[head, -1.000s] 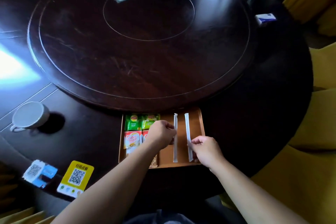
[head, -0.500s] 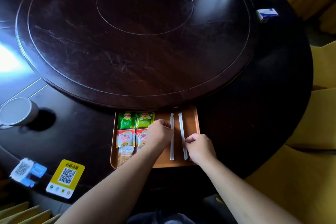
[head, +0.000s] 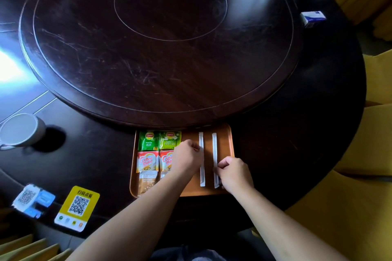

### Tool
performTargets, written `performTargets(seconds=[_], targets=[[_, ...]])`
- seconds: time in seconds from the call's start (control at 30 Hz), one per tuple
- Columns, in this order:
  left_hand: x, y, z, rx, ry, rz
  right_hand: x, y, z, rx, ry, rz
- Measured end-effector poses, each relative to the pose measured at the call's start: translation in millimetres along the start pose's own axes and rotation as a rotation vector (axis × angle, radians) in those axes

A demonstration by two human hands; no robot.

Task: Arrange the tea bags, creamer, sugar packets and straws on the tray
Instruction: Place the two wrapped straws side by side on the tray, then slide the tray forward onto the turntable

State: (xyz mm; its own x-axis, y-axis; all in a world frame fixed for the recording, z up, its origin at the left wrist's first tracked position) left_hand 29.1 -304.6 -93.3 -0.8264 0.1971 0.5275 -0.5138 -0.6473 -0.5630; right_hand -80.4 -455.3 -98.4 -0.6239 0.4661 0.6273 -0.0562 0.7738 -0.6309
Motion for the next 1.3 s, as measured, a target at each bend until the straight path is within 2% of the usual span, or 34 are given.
performTargets(seconds=[0.5,0.7,0.83,0.93,1.1,1.23,1.3], targets=[[9,-15,0,-0.005,0.062,-0.005,7,-10,-4,-0.008,-0.026,0.040],[21,-86,-19,-0.038,0.107,0.103,8,-29,-10,0.019,-0.039,0.078],[21,-147,-61,-0.041,0.028,0.258,7,-40,-13,-0.003,-0.078,0.115],[17,-168,-93,-0.071,-0.050,0.296,5,-48,-15,0.037,-0.117,0.179],[10,-166,-125,-0.067,-0.126,0.168,-7,-45,-12,0.011,-0.067,0.130],[9,-149,-123,-0.011,-0.077,0.028,-12,-43,-5,-0.021,0.023,0.158],[9,-147,-120,-0.018,-0.043,0.021,-11,-41,-1,-0.022,0.062,0.174]])
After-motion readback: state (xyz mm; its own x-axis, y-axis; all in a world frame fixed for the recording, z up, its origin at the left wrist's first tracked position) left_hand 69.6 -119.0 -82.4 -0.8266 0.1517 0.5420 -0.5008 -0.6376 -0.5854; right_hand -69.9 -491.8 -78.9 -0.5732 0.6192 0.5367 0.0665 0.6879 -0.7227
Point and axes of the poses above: each hand's wrist, its own x-axis away from the middle knuckle, its own y-axis out of the palm, z = x × y, the point moved 8 cm from there along -x, towards the middle knuckle, and after that the axes turned 6 degrees about -z, right-handed, at the moved point
